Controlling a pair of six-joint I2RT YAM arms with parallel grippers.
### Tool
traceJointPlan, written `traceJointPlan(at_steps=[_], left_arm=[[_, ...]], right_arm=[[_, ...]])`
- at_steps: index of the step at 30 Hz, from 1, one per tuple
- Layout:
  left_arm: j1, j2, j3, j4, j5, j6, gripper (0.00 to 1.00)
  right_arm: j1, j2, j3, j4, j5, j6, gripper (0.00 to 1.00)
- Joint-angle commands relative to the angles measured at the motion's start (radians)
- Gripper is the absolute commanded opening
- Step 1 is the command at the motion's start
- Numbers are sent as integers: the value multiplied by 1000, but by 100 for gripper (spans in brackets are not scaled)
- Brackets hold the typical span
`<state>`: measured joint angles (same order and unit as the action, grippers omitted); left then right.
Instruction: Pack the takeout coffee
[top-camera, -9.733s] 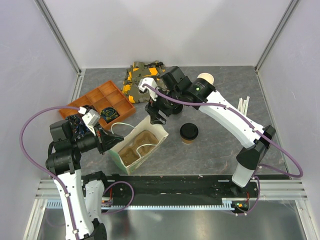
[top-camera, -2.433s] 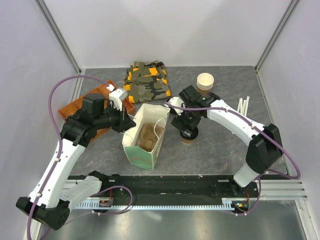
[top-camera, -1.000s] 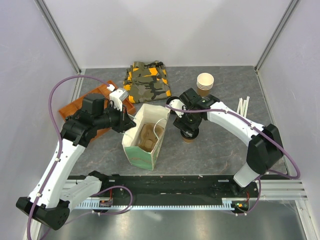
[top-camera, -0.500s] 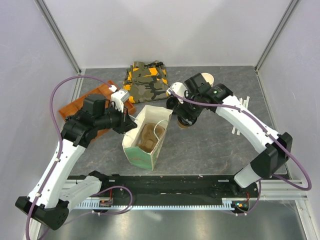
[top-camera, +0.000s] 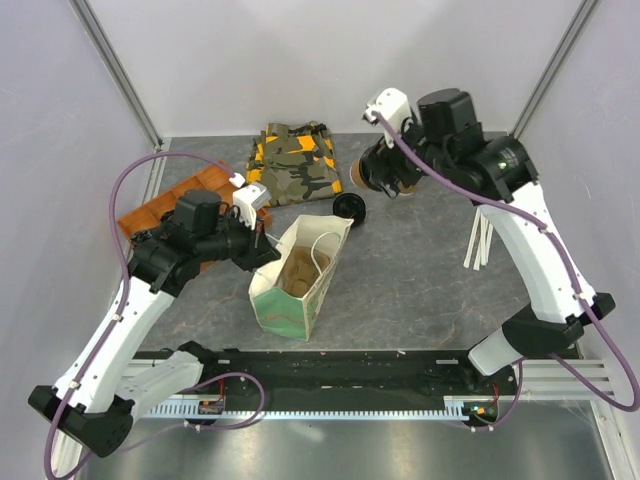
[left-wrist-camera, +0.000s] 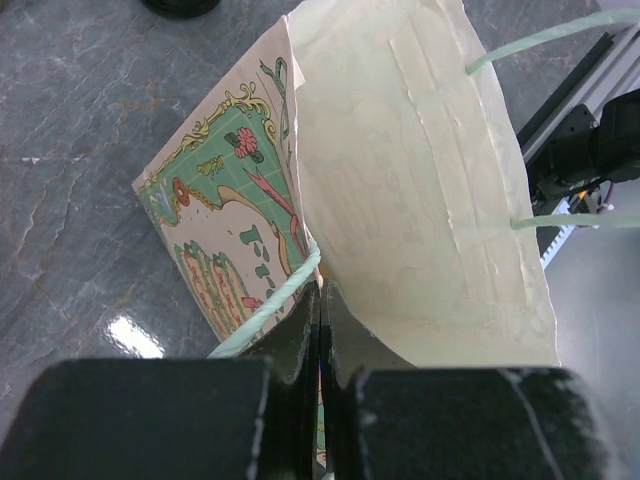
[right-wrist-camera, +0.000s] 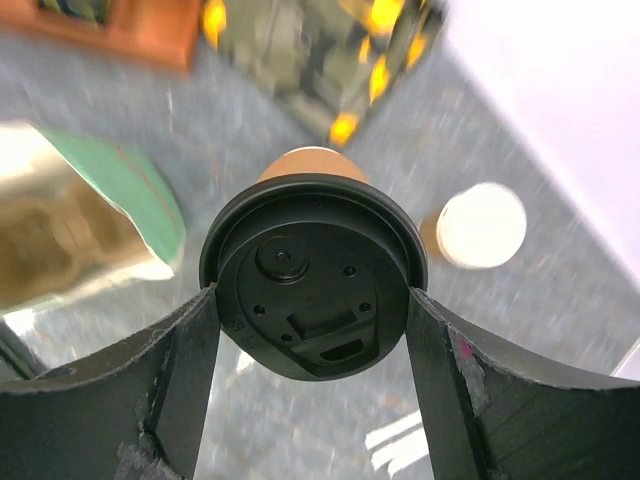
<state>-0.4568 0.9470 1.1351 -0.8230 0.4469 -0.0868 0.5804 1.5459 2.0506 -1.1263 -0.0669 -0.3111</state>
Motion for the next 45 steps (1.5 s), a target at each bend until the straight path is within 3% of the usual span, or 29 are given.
traceJointPlan(at_steps=[1,7,14,28,33,39,45], left_arm=[[-17,24,46,53,-11,50,2],[-59,41,61,70,13,50,2],[-95,53,77,73,1,59,2],[-95,96,135,67,-46,-50,2],[-97,104,129,67,-37,-53,2],[-102,104,144,70,-51,-60,2],[-112,102,144,70,-59,-64,2]], right_arm=[[1,20,163,-32,-60,29,72],[12,22,186,-30,-201,6,72],[122,17,174,-46,-261,-49,72],[297,-64,149,-110,-248,-144,71],[323,-75,154,-119,-237,-174,70],[331,-95,25,-102,-240,-235,68],[331,-52,2,-72,-182,-201,65]])
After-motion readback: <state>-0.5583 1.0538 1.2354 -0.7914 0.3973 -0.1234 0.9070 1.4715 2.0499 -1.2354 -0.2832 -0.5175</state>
